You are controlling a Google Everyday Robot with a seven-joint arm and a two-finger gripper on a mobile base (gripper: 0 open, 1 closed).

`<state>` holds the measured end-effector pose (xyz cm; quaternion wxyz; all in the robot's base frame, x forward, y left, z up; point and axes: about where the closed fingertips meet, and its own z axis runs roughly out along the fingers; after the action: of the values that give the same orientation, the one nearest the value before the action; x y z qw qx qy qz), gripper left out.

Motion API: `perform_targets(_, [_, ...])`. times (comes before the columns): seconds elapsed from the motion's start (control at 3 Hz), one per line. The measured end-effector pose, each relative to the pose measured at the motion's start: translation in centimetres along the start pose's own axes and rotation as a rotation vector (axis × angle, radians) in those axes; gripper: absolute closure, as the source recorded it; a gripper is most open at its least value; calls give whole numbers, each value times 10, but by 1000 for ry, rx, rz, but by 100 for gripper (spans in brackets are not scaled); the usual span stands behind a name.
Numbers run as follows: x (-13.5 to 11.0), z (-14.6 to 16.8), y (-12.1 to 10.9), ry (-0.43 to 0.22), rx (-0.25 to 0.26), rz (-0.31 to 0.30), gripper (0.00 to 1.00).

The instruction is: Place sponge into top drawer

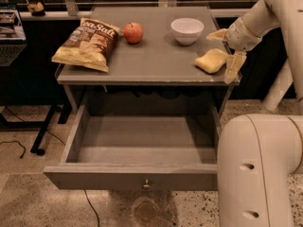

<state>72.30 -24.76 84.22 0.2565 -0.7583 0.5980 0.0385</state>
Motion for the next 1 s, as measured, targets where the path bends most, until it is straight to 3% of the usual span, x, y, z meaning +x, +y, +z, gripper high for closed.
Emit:
perform_targets(0.33, [0,0,0,0,0,0,19])
perform_targets(1.0, [0,0,0,0,0,0,65])
